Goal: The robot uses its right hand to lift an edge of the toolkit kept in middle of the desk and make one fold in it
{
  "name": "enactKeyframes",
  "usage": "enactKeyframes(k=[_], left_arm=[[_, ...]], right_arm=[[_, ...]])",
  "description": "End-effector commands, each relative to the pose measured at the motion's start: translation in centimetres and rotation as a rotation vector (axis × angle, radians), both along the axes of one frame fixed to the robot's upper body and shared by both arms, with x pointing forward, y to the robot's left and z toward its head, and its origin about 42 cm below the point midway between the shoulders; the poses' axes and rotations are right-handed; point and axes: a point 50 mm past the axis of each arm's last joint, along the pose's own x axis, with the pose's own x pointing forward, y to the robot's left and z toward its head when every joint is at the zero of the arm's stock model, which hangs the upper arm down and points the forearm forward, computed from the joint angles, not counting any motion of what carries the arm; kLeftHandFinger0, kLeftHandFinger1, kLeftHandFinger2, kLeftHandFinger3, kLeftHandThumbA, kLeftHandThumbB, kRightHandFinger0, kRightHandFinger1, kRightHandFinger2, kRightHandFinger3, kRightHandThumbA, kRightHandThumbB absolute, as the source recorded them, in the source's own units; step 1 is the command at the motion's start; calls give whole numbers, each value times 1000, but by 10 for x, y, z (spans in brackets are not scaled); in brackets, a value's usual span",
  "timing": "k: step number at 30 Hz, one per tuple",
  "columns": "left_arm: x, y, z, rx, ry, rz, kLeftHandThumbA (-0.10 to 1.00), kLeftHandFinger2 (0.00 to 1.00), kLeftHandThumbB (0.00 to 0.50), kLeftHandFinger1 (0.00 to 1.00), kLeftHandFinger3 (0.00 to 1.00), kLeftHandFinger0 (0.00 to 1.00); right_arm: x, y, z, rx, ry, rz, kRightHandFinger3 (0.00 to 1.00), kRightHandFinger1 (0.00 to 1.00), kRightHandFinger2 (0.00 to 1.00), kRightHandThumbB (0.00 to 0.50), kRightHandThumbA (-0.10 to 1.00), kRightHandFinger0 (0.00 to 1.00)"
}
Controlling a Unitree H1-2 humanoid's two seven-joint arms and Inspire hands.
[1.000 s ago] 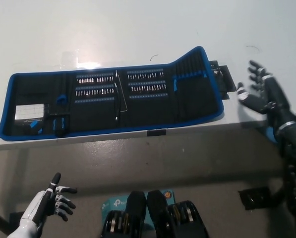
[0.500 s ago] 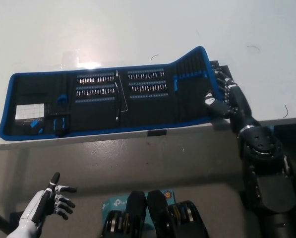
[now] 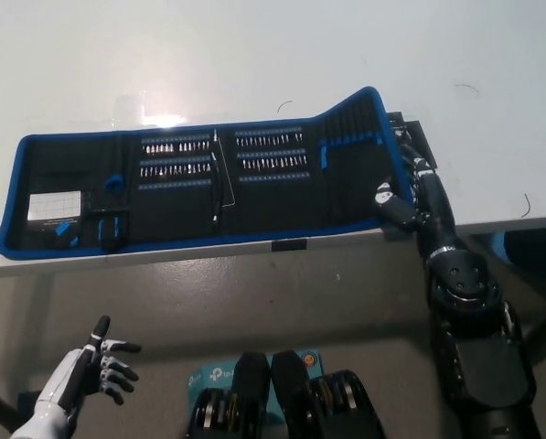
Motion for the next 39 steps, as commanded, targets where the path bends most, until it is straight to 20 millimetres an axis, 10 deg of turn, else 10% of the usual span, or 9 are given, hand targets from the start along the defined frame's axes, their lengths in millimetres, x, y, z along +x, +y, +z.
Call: enactKeyframes(k=[1, 3, 7, 10, 23, 29, 33, 36, 39], left_arm=[[8, 4, 16, 4, -67, -24, 1000, 351, 500, 362, 543, 317], [8, 4, 17, 4, -58, -26, 1000, 344, 500, 357, 535, 320], [8, 5, 20, 10, -62, -32, 1000, 356, 491, 367, 543, 339], [8, 5, 20, 15, -64, -35, 1000, 363, 500, 368, 542, 339], [7, 6, 20, 20, -48, -58, 1000, 369, 489, 386, 530, 365], [9, 7, 23, 29, -36, -65, 1000, 375, 494, 379, 571, 362], [10, 7, 24, 34, -32, -74, 1000, 376, 500, 383, 577, 371], [13, 7, 25, 45, -32, -81, 1000, 377, 493, 384, 572, 364], [14, 7, 26, 47, -29, -87, 1000, 393, 500, 394, 573, 367]], right_arm=[[1, 8, 6, 66, -70, -9, 1000, 502, 584, 112, -13, 451], [0, 8, 4, 35, -141, 20, 924, 2, 3, 76, -100, 2], [2, 8, 8, 5, -218, 25, 308, 0, 13, 6, -100, 0], [3, 8, 7, 4, -241, 24, 228, 0, 90, 13, -100, 0], [9, 12, 21, -125, -297, 78, 189, 0, 68, 31, -100, 0], [15, 38, 67, -653, -418, 267, 161, 62, 294, 20, -100, 0], [15, 54, 65, -914, -433, 402, 174, 64, 297, 68, -100, 0], [10, 79, 59, -1227, -418, 576, 429, 90, 312, 256, -94, 0], [-1, 96, 37, -1423, -443, 676, 419, 55, 253, 229, -53, 0]])
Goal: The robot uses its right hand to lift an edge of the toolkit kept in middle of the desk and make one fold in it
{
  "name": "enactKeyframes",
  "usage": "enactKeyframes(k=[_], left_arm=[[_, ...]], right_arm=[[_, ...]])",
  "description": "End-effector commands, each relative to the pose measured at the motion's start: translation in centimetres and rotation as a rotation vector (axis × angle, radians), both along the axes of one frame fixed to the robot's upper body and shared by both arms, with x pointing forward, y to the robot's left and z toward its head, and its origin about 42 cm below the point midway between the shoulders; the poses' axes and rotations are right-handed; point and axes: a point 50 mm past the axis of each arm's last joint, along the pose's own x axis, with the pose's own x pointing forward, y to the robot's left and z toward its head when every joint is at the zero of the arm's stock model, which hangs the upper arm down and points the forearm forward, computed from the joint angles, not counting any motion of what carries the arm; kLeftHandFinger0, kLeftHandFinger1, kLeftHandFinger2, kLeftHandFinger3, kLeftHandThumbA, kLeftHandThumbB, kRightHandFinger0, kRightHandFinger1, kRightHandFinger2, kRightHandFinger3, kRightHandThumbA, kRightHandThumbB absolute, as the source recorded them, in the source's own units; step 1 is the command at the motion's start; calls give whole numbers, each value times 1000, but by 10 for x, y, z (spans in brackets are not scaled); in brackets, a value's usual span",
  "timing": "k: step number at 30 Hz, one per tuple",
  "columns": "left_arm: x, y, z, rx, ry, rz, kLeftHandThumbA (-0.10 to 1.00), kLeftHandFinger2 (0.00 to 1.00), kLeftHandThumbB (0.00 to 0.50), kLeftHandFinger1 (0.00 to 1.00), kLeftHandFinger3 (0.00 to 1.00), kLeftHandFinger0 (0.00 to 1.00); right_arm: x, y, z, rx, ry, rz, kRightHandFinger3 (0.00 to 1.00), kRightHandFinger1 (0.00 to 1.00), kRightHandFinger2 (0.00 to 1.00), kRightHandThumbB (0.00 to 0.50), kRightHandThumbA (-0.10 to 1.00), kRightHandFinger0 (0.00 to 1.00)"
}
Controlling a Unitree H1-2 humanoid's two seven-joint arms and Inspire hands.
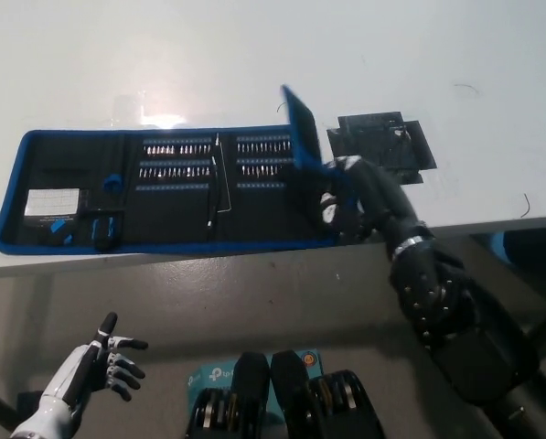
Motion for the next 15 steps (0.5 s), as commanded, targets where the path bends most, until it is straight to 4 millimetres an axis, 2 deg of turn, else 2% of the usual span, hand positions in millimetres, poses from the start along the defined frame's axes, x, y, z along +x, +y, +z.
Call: enactKeyframes(k=[1, 2, 6, 8, 9, 11, 14, 15], left_arm=[[12, 10, 24, 49, -56, -46, 1000, 386, 500, 394, 565, 365], [13, 9, 24, 48, -57, -47, 1000, 379, 500, 394, 560, 367], [14, 10, 25, 55, -58, -51, 1000, 386, 476, 409, 563, 391], [16, 9, 27, 57, -61, -52, 1000, 374, 452, 407, 566, 393], [17, 9, 27, 59, -61, -56, 1000, 381, 448, 406, 568, 393], [18, 9, 28, 63, -62, -59, 1000, 380, 431, 407, 566, 393], [20, 7, 29, 52, -66, -66, 1000, 359, 432, 390, 543, 384], [21, 7, 29, 51, -66, -68, 1000, 359, 434, 389, 543, 382]], right_arm=[[-8, 53, 13, -633, -161, 238, 417, 64, 261, 192, -27, 0], [-8, 54, 11, -644, -162, 242, 400, 73, 270, 185, -37, 0], [-13, 59, 1, -702, -157, 260, 380, 84, 267, 208, -47, 0], [-16, 64, -11, -745, -171, 271, 409, 97, 271, 270, -100, 0], [-17, 65, -15, -762, -160, 276, 447, 106, 283, 267, -100, 0], [-19, 69, -21, -781, -143, 268, 434, 151, 317, 251, -85, 0], [-20, 80, -29, -840, -115, 269, 613, 174, 364, 192, -100, 0], [-19, 83, -31, -850, -109, 273, 634, 171, 363, 192, -100, 0]])
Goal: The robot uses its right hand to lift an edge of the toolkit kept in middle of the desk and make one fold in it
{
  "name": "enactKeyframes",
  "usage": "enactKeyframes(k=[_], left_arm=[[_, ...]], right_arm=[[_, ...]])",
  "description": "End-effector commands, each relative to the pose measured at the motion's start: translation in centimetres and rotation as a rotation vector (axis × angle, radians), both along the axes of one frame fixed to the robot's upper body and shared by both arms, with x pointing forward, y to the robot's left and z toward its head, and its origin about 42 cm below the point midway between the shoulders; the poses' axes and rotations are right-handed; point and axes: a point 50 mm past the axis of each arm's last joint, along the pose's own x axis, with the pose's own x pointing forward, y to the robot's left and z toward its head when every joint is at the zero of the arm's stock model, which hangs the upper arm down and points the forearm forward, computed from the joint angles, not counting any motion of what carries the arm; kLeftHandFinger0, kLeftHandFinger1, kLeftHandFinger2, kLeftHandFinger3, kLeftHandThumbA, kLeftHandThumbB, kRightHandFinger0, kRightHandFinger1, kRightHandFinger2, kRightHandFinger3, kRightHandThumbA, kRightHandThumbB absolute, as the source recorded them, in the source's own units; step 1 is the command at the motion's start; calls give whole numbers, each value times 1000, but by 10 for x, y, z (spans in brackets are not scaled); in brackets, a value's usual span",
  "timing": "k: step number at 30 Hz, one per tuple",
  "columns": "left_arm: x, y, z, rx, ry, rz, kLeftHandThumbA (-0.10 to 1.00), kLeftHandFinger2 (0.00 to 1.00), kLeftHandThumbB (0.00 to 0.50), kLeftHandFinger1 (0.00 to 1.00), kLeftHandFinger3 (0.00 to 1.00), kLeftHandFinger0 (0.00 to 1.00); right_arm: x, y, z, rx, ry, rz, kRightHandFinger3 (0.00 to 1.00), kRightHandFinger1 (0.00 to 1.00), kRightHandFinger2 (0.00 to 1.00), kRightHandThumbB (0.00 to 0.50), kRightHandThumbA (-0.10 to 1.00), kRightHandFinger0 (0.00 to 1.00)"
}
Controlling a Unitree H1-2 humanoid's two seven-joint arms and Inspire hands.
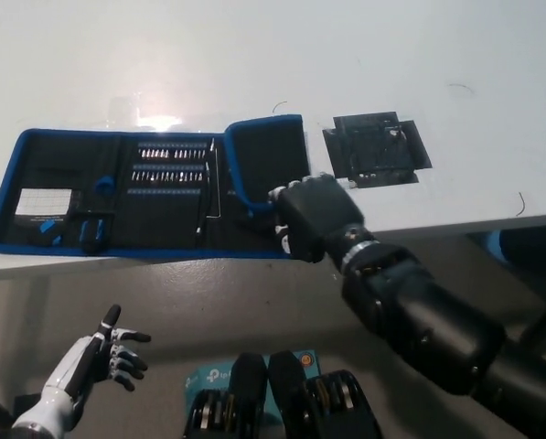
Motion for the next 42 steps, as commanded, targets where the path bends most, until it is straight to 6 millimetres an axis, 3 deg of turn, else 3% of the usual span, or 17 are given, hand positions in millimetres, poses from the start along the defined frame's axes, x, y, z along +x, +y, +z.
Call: enactKeyframes(k=[1, 2, 5, 6, 7, 8, 9, 10, 12, 14, 17, 19, 24, 26, 28, 34, 42], left_arm=[[11, 7, 19, 41, -44, -49, 1000, 360, 446, 386, 542, 376], [12, 5, 18, 43, -45, -53, 1000, 355, 443, 377, 540, 357], [11, 2, 15, 34, -45, -56, 1000, 350, 443, 368, 538, 334], [10, 2, 15, 32, -43, -55, 1000, 352, 443, 369, 539, 333], [10, 2, 15, 32, -43, -56, 1000, 353, 443, 369, 539, 332], [10, 2, 16, 35, -42, -56, 1000, 362, 436, 373, 540, 336], [10, 2, 17, 38, -45, -56, 1000, 365, 430, 373, 539, 338], [11, 2, 19, 38, -45, -55, 1000, 379, 423, 381, 547, 347], [11, 4, 22, 43, -43, -59, 1000, 409, 431, 398, 574, 368], [12, 5, 23, 43, -45, -60, 1000, 421, 430, 403, 588, 377], [15, 6, 24, 48, -47, -55, 1000, 413, 411, 404, 575, 374], [15, 6, 24, 47, -52, -53, 1000, 402, 425, 402, 571, 376], [14, 6, 21, 37, -58, -46, 1000, 378, 437, 376, 558, 351], [13, 6, 20, 34, -52, -47, 1000, 375, 439, 376, 558, 351], [12, 6, 20, 44, -49, -53, 1000, 359, 415, 370, 561, 343], [9, 7, 18, 43, -41, -51, 1000, 349, 406, 371, 567, 334], [9, 7, 17, 33, -37, -46, 1000, 342, 409, 367, 561, 348]], right_arm=[[-10, 30, -27, -249, 67, 17, 652, 184, 384, 200, -100, 0], [-9, 35, -29, -241, 65, 19, 707, 194, 398, 209, -100, 0], [-8, 42, -34, -256, 61, 18, 747, 179, 390, 207, -100, 0], [-7, 46, -35, -269, 82, 10, 882, 200, 438, 176, -100, 0], [-7, 46, -35, -271, 84, 7, 894, 200, 444, 176, -100, 0], [-5, 49, -38, -272, 96, 2, 1000, 464, 603, 193, 19, 272], [-4, 49, -38, -268, 100, -5, 1000, 760, 793, 218, 109, 560], [-4, 46, -41, -272, 110, -22, 1000, 1000, 1000, 270, 285, 1000], [-5, 43, -45, -274, 133, -45, 1000, 1000, 1000, 332, 281, 1000], [-5, 39, -45, -251, 182, -68, 1000, 1000, 1000, 331, 270, 1000], [-5, 35, -31, -153, 227, -92, 1000, 1000, 1000, 399, 258, 1000], [-5, 35, -27, -118, 230, -94, 1000, 1000, 1000, 410, 254, 1000], [-8, 34, -8, 64, 290, -106, 1000, 1000, 1000, 424, 268, 1000], [-9, 34, -3, 91, 302, -108, 1000, 1000, 1000, 424, 300, 1000], [-8, 34, 16, 146, 299, -108, 1000, 1000, 1000, 453, 389, 1000], [-10, 34, 40, 220, 308, -81, 1000, 1000, 1000, 478, 446, 1000], [-17, 32, 65, 305, 303, -38, 1000, 1000, 1000, 448, 444, 1000]])
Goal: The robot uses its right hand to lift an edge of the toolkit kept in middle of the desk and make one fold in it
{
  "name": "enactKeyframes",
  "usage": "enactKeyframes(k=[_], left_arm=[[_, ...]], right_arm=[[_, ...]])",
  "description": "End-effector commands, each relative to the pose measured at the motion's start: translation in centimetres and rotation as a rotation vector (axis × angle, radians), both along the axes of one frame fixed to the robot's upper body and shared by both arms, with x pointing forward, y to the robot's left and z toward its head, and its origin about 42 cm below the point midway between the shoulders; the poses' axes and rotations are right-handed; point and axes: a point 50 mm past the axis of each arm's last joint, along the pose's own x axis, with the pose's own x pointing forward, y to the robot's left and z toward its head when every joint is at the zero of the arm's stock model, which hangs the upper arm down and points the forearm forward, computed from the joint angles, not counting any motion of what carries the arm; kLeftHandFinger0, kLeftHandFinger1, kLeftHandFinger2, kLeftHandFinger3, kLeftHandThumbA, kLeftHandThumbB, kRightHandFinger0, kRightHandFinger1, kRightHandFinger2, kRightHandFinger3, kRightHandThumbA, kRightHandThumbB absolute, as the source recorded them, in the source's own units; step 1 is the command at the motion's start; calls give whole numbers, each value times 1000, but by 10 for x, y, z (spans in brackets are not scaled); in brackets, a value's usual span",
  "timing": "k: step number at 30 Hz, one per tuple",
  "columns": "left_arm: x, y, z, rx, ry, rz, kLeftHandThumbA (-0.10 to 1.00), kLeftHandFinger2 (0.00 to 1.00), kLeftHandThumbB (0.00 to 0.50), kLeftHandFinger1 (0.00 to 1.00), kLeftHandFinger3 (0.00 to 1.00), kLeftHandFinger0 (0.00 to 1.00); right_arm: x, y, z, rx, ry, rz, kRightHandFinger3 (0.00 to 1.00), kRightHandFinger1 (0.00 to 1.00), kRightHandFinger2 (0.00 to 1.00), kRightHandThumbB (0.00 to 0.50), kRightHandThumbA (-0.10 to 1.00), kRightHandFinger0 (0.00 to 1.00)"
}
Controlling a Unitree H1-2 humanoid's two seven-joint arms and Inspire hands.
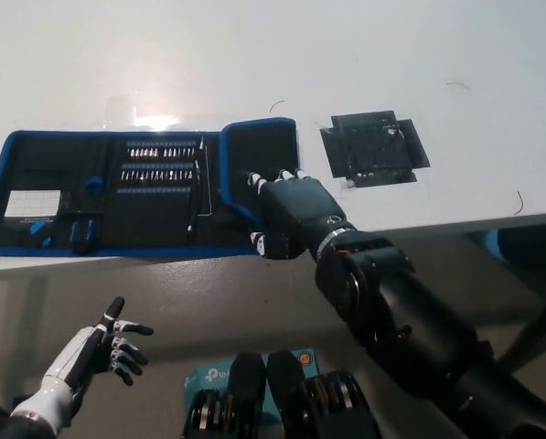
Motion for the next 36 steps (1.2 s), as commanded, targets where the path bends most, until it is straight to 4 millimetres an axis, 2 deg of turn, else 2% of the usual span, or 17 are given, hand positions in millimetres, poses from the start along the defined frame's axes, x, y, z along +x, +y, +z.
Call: enactKeyframes(k=[1, 5, 9, 14, 17, 18, 22, 23, 25, 27, 28, 29, 30, 31, 32, 33, 36], left_arm=[[1, 6, 10, 22, -33, -10, 1000, 345, 406, 371, 567, 352], [-2, 6, 7, 22, -22, -7, 1000, 363, 409, 390, 570, 368], [-2, 6, 6, 26, -23, -10, 1000, 396, 400, 410, 572, 409], [-3, 9, 6, 25, -19, -6, 1000, 402, 399, 406, 571, 397], [-3, 9, 6, 21, -15, -1, 1000, 402, 411, 410, 572, 395], [-3, 8, 6, 19, -14, 0, 1000, 395, 414, 411, 567, 394], [-5, 7, 4, 8, -7, 8, 1000, 380, 415, 405, 552, 394], [-6, 8, 1, 2, -4, 11, 1000, 373, 435, 401, 547, 391], [-7, 8, 0, 5, -1, 15, 1000, 376, 438, 395, 542, 384], [-7, 7, 0, 6, 2, 21, 1000, 376, 455, 401, 542, 392], [-7, 7, 1, 5, 2, 22, 1000, 377, 452, 402, 548, 396], [-8, 7, 2, 4, 5, 24, 1000, 386, 450, 406, 558, 400], [-8, 7, 2, 6, 4, 23, 1000, 390, 460, 408, 566, 402], [-8, 8, 2, 6, 2, 22, 1000, 397, 461, 407, 581, 397], [-7, 8, 1, 6, 2, 21, 1000, 395, 470, 404, 582, 395], [-7, 8, 1, 7, 0, 23, 1000, 388, 463, 400, 572, 391], [-6, 9, 2, 6, -2, 28, 1000, 387, 456, 400, 571, 391]], right_arm=[[-8, 14, 29, 96, 18, 76, 1000, 1000, 1000, 442, 427, 1000], [-11, 4, 45, 141, -1, 80, 1000, 1000, 1000, 417, 386, 1000], [-17, -24, 83, 217, -69, 88, 1000, 1000, 1000, 420, 406, 1000], [-30, -80, 118, 334, -110, 86, 1000, 1000, 1000, 383, 411, 1000], [-38, -112, 124, 439, -119, 88, 1000, 1000, 1000, 351, 333, 1000], [-41, -124, 122, 483, -114, 78, 1000, 1000, 1000, 319, 309, 1000], [-55, -172, 104, 689, -80, -10, 1000, 1000, 1000, 240, 205, 1000], [-59, -182, 96, 727, -73, -35, 1000, 1000, 1000, 219, 189, 1000], [-68, -205, 76, 806, -56, -85, 1000, 1000, 1000, 159, 197, 922], [-76, -231, 49, 845, -80, -131, 1000, 1000, 1000, 148, 275, 865], [-80, -240, 36, 849, -96, -177, 1000, 987, 1000, 154, 258, 810], [-84, -249, 23, 911, -81, -228, 1000, 901, 1000, 172, 169, 745], [-87, -255, 15, 908, -95, -248, 1000, 821, 1000, 160, 192, 686], [-94, -263, 2, 911, -107, -296, 1000, 816, 1000, 152, 268, 673], [-98, -272, -10, 937, -129, -329, 1000, 779, 1000, 146, 259, 645], [-106, -285, -27, 987, -177, -401, 1000, 692, 968, 142, 191, 552], [-108, -292, -37, 1048, -194, -453, 947, 671, 941, 151, 166, 510]])
